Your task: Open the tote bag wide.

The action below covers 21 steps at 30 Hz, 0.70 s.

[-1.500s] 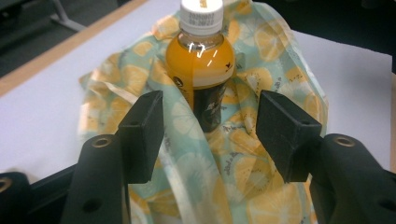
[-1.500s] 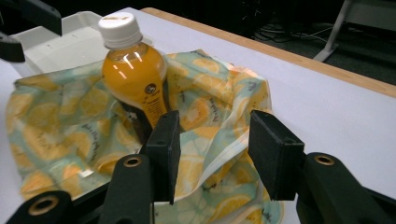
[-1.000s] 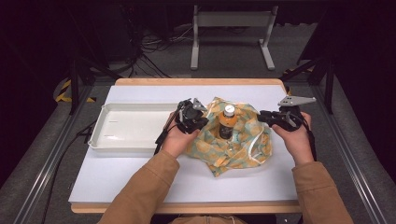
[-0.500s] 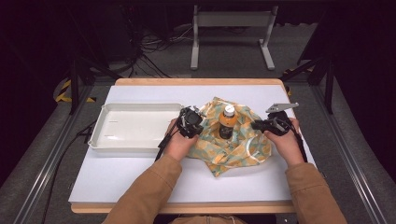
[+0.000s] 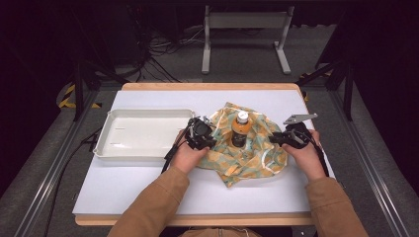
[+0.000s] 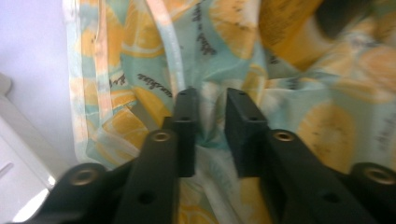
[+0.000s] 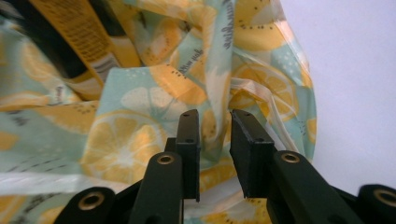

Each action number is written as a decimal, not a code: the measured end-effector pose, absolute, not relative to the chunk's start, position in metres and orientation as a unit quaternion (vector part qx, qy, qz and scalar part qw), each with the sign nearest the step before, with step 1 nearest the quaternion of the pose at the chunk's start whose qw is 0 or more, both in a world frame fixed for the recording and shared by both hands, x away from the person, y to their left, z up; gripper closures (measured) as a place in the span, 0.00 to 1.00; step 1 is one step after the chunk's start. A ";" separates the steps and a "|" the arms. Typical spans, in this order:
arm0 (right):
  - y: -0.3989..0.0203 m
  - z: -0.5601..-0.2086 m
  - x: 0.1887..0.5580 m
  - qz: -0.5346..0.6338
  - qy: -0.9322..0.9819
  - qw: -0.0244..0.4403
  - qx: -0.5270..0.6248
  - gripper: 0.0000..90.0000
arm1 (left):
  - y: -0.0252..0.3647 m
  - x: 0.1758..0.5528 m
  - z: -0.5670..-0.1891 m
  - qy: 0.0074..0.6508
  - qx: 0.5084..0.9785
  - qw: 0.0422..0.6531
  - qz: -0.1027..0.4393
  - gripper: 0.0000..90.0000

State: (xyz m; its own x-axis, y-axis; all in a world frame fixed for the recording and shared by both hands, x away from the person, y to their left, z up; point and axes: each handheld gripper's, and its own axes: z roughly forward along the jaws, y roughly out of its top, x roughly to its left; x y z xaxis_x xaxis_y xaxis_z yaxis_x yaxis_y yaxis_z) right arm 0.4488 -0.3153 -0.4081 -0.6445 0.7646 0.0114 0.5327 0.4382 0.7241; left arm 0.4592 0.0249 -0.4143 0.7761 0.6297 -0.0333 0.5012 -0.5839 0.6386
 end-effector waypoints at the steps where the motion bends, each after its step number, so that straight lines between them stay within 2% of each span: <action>1: -0.318 -0.406 0.443 0.372 0.827 0.161 0.391 0.80 | 0.026 0.456 -0.413 0.317 0.883 0.329 0.105 0.74; 3: -0.320 -0.405 0.440 0.380 0.822 0.159 0.392 0.80 | 0.029 0.449 -0.409 0.308 0.881 0.340 0.112 0.72; 5: -0.325 -0.395 0.426 0.404 0.811 0.172 0.386 0.75 | 0.035 0.442 -0.404 0.299 0.878 0.358 0.111 0.67; 11: -0.323 -0.373 0.406 0.444 0.794 0.195 0.366 0.70 | 0.047 0.420 -0.386 0.280 0.861 0.405 0.129 0.62; 17: -0.297 -0.359 0.385 0.462 0.805 0.204 0.310 0.70 | 0.045 0.396 -0.379 0.235 0.862 0.429 0.132 0.63; 21: -0.279 -0.362 0.377 0.472 0.815 0.179 0.284 0.73 | 0.040 0.392 -0.389 0.216 0.878 0.414 0.105 0.68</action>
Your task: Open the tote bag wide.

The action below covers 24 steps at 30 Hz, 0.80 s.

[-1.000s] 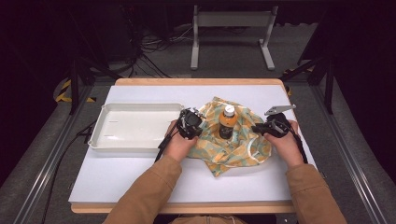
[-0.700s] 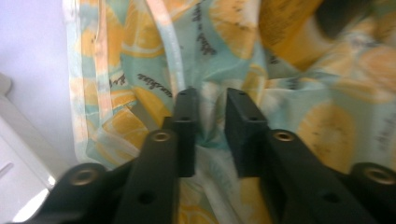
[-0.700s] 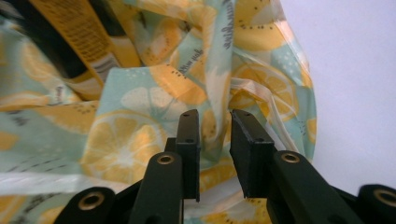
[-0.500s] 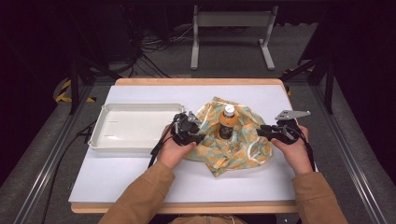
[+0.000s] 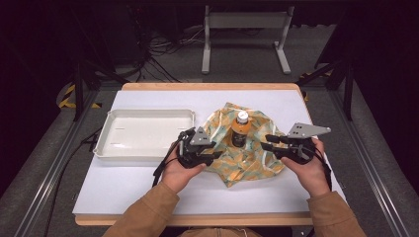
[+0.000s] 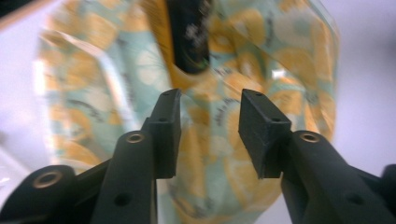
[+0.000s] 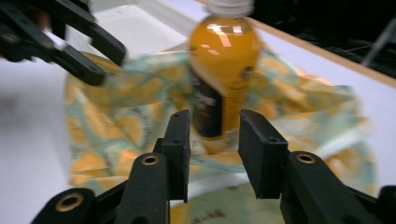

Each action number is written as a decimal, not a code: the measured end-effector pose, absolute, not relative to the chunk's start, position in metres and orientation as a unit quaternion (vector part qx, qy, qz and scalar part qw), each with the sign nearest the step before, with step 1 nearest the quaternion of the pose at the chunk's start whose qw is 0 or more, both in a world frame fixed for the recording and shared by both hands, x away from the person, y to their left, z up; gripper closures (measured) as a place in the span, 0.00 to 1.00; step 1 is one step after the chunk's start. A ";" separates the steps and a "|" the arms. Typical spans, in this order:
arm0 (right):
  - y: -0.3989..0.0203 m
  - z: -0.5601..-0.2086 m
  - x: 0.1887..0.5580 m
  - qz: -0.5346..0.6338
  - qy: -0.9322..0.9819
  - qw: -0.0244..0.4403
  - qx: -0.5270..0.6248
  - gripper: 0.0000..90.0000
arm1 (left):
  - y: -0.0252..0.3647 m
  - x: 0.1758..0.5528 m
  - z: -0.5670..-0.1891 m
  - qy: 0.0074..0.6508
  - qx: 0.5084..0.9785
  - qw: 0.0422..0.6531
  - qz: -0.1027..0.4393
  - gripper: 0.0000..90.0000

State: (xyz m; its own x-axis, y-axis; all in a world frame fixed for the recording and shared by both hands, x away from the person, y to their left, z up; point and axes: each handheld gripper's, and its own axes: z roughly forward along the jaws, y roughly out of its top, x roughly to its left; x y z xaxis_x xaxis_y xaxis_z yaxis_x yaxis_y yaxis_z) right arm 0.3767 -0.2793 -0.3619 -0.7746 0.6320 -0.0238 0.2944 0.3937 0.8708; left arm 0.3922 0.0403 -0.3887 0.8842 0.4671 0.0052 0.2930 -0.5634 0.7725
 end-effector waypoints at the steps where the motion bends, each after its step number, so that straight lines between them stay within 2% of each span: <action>1: -0.276 -0.365 0.377 0.473 0.819 0.169 0.280 0.73 | 0.040 0.394 -0.394 0.221 0.882 0.404 0.100 0.70; 5: -0.267 -0.386 0.381 0.443 0.839 0.147 0.280 0.73 | 0.039 0.402 -0.415 0.242 0.893 0.370 0.081 0.73; 11: -0.262 -0.416 0.388 0.399 0.868 0.110 0.274 0.48 | 0.036 0.408 -0.431 0.257 0.901 0.341 0.074 0.70; 13: -0.264 -0.421 0.390 0.394 0.867 0.108 0.285 0.44 | 0.036 0.408 -0.433 0.257 0.903 0.336 0.074 0.68; 17: -0.270 -0.431 0.392 0.376 0.874 0.108 0.287 0.40 | 0.036 0.408 -0.435 0.255 0.902 0.338 0.079 0.63; 24: -0.282 -0.436 0.390 0.356 0.878 0.124 0.295 0.41 | 0.038 0.411 -0.437 0.259 0.895 0.356 0.068 0.56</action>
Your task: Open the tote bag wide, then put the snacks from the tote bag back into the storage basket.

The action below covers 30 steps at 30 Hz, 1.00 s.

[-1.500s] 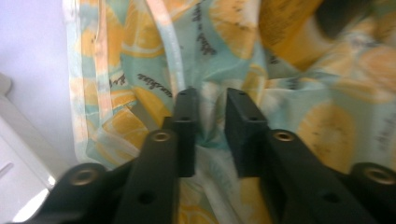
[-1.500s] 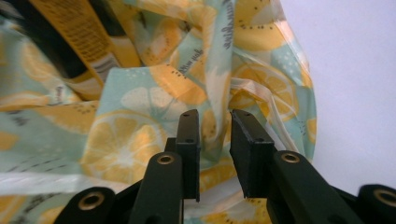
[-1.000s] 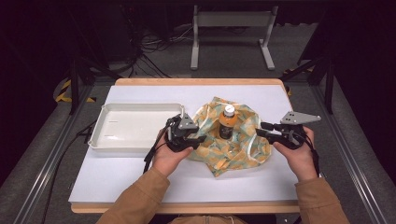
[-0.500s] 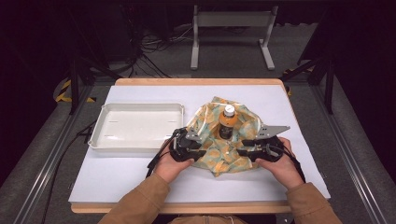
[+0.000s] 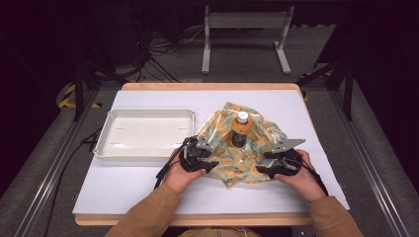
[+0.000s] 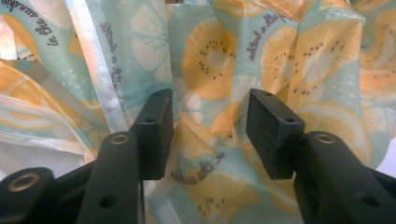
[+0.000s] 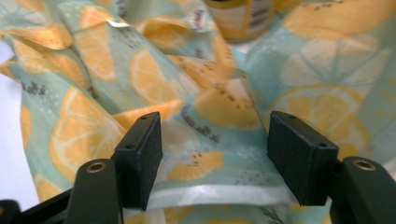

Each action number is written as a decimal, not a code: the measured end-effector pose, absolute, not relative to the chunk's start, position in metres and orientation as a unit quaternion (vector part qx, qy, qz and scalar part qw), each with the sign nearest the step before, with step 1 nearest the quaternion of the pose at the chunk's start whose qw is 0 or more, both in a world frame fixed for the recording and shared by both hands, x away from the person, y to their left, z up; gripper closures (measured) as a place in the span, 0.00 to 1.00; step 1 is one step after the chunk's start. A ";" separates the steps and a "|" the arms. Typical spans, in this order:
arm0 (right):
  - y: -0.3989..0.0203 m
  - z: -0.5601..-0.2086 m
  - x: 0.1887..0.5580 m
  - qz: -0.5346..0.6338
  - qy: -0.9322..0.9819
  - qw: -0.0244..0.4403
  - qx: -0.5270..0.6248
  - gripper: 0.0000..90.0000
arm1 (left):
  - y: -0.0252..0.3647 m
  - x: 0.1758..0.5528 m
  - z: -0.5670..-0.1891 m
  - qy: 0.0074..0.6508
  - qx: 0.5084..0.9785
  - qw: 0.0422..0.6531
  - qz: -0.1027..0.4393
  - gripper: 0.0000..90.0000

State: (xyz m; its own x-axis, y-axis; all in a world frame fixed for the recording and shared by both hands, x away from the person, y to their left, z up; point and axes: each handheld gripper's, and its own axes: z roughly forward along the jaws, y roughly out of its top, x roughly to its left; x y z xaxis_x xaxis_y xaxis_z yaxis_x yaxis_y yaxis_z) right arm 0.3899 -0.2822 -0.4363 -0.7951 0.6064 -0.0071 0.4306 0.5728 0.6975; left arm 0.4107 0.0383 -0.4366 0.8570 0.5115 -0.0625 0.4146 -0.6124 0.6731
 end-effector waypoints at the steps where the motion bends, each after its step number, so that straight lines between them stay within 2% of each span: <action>1: -0.282 -0.436 0.390 0.356 0.878 0.124 0.295 0.41 | 0.038 0.411 -0.437 0.259 0.895 0.356 0.068 0.55; 14: -0.296 -0.430 0.390 0.368 0.864 0.128 0.319 0.33 | 0.051 0.408 -0.414 0.251 0.864 0.432 0.067 0.49; 20: -0.295 -0.422 0.387 0.396 0.853 0.131 0.313 0.32 | 0.059 0.403 -0.392 0.238 0.843 0.479 0.057 0.47; 30: -0.296 -0.407 0.381 0.437 0.835 0.142 0.303 0.32 | 0.062 0.406 -0.367 0.221 0.832 0.507 0.051 0.45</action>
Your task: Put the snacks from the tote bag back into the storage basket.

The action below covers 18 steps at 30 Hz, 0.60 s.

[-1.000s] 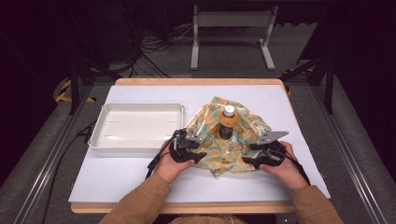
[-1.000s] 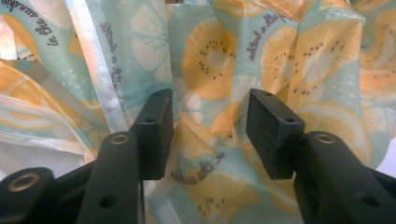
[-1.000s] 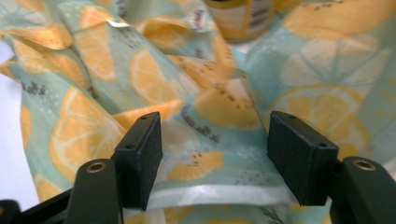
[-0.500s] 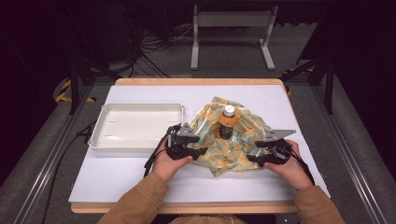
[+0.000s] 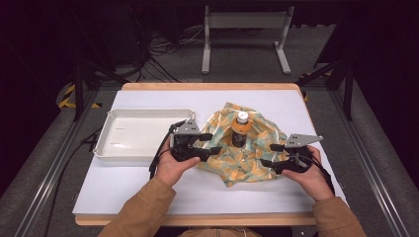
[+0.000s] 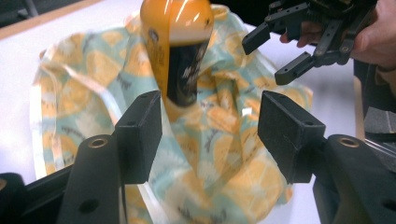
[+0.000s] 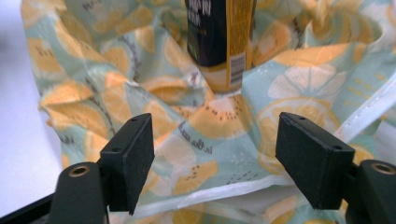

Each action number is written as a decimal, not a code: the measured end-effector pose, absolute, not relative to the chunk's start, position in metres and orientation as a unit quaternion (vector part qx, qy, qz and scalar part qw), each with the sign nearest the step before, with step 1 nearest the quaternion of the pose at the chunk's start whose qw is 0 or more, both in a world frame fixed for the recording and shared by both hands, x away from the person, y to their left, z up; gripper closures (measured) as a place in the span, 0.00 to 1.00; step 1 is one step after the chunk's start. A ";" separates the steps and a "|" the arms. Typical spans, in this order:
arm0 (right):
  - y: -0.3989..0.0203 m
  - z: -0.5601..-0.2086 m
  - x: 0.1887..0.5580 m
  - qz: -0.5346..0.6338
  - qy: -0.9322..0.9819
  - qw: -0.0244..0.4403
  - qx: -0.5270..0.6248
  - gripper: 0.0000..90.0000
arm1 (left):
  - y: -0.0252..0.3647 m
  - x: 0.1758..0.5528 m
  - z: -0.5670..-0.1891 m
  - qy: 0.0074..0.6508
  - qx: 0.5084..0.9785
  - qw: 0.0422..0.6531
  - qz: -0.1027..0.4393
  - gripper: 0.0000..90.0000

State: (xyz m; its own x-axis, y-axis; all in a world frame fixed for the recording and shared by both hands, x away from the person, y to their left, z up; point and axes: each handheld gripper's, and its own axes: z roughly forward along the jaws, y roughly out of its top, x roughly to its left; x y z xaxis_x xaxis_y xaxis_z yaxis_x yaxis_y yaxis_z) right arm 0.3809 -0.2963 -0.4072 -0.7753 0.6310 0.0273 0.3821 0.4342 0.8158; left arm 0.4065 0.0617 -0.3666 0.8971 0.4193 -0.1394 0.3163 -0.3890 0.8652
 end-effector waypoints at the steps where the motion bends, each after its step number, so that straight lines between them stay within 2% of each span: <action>1: -0.296 -0.406 0.380 0.440 0.833 0.145 0.302 0.33 | 0.062 0.406 -0.367 0.221 0.832 0.507 0.051 0.45; 8: -0.297 -0.396 0.376 0.468 0.820 0.148 0.294 0.34 | 0.047 0.415 -0.343 0.197 0.831 0.516 0.061 0.43; 18: -0.305 -0.379 0.368 0.505 0.796 0.162 0.292 0.36 | 0.033 0.440 -0.328 0.203 0.814 0.543 0.032 0.43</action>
State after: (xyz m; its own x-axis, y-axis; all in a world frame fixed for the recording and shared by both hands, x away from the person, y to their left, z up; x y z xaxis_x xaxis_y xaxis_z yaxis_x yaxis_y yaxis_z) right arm 0.3678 -0.3048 -0.3788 -0.7767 0.6287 0.0375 0.3022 0.3198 0.8980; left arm 0.4404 0.0334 -0.3282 0.9154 0.3655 -0.1688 0.2961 -0.3271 0.8974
